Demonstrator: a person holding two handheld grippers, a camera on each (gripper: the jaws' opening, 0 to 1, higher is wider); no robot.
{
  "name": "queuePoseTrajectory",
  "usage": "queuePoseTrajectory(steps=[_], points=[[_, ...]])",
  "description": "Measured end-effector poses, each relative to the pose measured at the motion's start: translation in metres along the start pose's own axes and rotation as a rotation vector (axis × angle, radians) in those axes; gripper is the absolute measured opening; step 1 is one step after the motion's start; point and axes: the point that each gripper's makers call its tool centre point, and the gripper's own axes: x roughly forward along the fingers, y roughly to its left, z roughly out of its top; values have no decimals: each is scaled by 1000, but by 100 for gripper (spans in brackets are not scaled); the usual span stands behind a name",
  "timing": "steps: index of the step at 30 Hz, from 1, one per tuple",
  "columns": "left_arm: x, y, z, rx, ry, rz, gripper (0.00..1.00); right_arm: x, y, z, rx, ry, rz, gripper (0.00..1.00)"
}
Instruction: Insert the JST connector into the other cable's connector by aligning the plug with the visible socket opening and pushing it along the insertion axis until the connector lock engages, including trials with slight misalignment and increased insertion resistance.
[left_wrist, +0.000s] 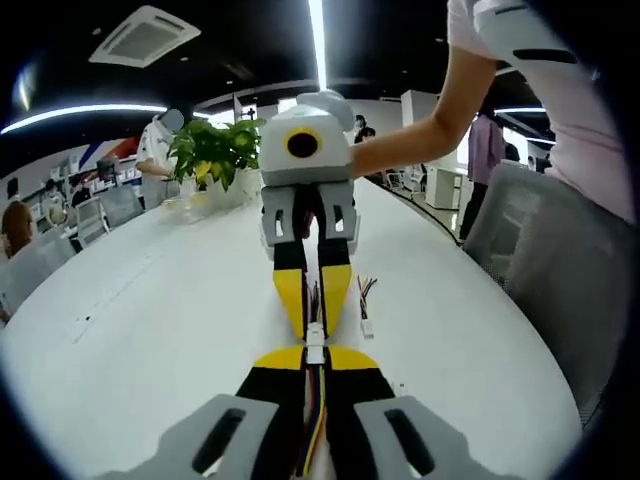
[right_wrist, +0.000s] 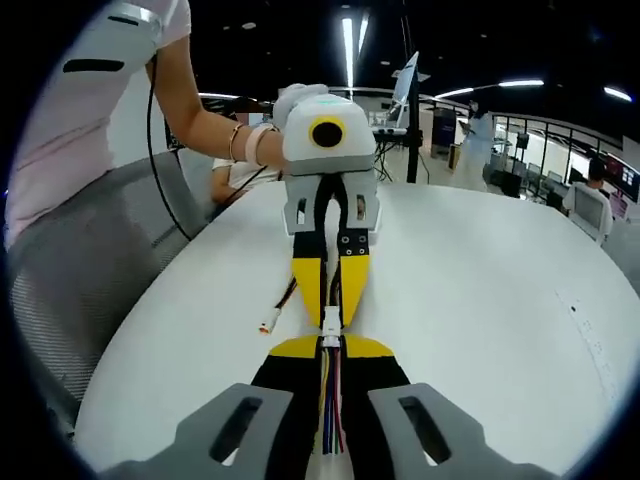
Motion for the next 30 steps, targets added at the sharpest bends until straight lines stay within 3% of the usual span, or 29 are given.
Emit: queuePoseTrajectory(steps=[8, 15, 30], points=[[7, 1, -13, -13, 33, -4, 0, 8, -4, -16, 66, -1, -4, 3], [10, -1, -18, -36, 41, -10, 0, 11, -2, -24, 49, -14, -15, 3], [15, -3, -27, -58, 72, -8, 0, 15, 3, -26, 57, -24, -33, 4]])
